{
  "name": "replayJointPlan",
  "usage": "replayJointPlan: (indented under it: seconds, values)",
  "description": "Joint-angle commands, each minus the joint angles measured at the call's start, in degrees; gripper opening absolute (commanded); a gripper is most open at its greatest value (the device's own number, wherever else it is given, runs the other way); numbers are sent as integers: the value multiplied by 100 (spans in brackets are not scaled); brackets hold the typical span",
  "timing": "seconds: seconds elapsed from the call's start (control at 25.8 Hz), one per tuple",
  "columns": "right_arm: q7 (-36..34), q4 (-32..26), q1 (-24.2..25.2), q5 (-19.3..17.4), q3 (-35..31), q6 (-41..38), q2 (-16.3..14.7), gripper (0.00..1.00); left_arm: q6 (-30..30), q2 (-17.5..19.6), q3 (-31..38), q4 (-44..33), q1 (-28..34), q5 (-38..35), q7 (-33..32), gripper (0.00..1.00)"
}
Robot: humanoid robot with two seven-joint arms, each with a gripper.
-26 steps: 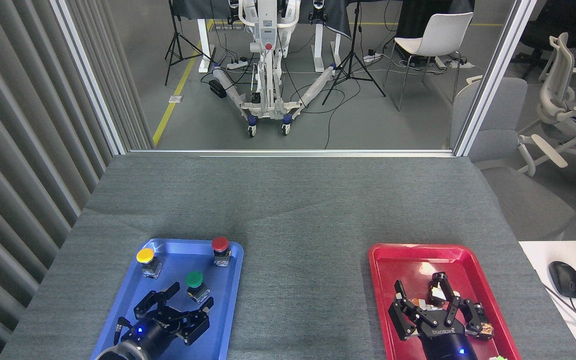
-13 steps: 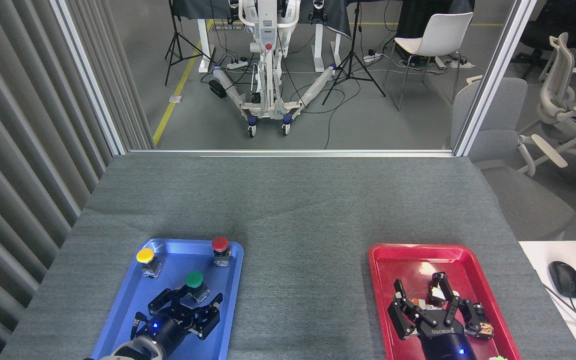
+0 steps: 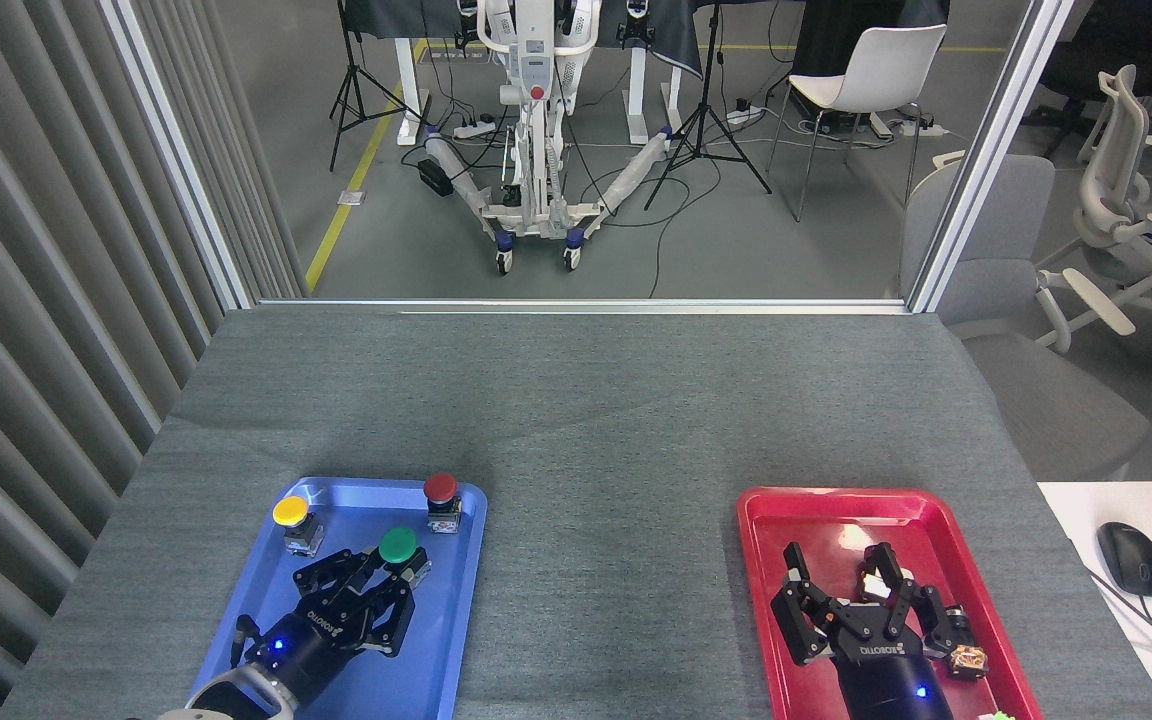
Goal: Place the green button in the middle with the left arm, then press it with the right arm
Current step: 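Carry the green button with the left hand toward the table middle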
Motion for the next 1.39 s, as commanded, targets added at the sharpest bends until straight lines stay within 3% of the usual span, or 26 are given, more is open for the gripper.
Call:
replayJointPlan:
  seconds: [0.0, 0.08, 0.15, 0.35, 0.54, 1.05, 1.16, 1.36]
  values:
    - [-2, -26, -2, -15, 3, -2, 20, 99, -67, 13, -285, -797, 108, -36, 13, 0]
    - [7, -26, -2, -23, -6, -2, 38, 99, -14, -303, -821, -657, -331, -62, -39, 0]
    - [7, -26, -37, -32, 3, 15, 29, 99, 135, -751, -1217, -15, -691, -220, -180, 0]
    - [16, -26, -63, -305, 38, 42, -50, 99, 513, -1683, -1322, 1576, -1482, -440, -716, 0]
    - [25, 1, -46, -533, 82, 42, -164, 98, 539, -1727, -1340, 2156, -1632, -466, -699, 0]
    - [77, 27, -63, -551, 170, 42, -384, 92, 557, -1736, -1850, 2358, -1553, -563, -497, 0]
    - [77, 27, -72, -551, 197, 59, -375, 92, 636, -1815, -1858, 2358, -1544, -537, -497, 12]
    - [77, 27, -46, -551, 197, 59, -366, 89, 671, -1824, -1858, 2349, -1526, -537, -347, 62]
